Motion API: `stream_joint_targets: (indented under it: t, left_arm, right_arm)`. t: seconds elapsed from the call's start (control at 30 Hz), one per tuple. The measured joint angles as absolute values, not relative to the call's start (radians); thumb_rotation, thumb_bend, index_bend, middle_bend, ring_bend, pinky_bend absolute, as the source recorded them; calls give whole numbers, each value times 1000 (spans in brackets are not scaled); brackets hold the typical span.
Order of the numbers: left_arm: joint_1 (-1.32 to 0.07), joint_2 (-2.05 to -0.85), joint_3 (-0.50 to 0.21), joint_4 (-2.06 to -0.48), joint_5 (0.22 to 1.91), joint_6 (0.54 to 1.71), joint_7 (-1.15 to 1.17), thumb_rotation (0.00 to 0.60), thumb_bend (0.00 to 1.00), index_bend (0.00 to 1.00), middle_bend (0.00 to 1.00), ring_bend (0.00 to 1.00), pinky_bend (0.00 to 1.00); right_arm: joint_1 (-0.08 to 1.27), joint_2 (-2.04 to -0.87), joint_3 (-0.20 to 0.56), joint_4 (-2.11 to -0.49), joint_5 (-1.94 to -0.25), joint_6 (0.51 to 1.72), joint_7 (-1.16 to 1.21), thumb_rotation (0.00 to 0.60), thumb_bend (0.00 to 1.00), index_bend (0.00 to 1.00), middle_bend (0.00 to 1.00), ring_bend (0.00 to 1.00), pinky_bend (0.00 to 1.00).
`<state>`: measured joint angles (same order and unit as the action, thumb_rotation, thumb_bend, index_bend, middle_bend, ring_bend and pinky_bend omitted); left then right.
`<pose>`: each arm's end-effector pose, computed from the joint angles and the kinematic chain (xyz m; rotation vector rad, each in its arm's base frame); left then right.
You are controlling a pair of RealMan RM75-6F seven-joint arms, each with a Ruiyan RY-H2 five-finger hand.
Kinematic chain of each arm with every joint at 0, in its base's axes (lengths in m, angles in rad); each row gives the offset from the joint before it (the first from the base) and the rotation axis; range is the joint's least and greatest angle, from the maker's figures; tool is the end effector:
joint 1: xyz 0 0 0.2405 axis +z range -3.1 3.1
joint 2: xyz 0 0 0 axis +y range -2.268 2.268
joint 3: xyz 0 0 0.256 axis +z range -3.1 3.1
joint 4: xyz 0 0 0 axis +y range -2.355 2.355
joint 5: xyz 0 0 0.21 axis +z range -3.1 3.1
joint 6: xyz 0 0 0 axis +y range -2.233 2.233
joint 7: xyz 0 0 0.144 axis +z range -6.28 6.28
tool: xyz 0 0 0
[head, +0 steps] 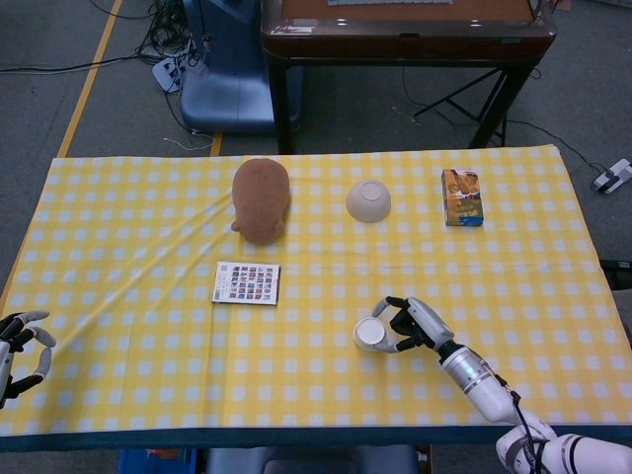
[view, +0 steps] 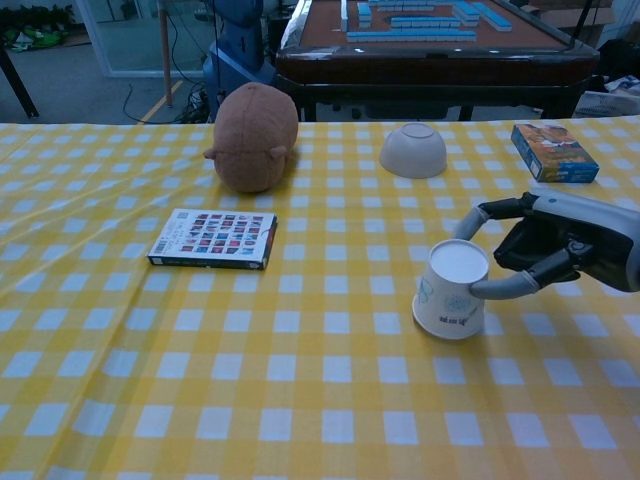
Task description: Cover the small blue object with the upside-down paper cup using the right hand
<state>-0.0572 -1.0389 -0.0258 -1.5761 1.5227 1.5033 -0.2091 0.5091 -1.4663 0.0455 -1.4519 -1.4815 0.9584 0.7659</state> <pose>-0.3260 0.1680 0.1871 -1.3490 -0.9839 -0.9653 -0.2238 -0.2743 -0.0104 1.5166 -1.9139 1.2926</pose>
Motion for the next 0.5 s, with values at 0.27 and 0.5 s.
stream_joint_targets:
  t: [0.27,0.5]
  left_arm:
    - [-58,-1040,-25,-1577,1522,1501,-202,600,491,645,267,205,471]
    - [-59,-1040,-25,-1577,1520,1498,-198,600,491,645,267,205,471]
  right_arm:
    - [504,-1449,29,-1450,-1501,976,772,600,0,207,1000,1000,1000]
    - [484,-1409,32,-1471,-1510,1036,728,600,0,168,1000,1000,1000]
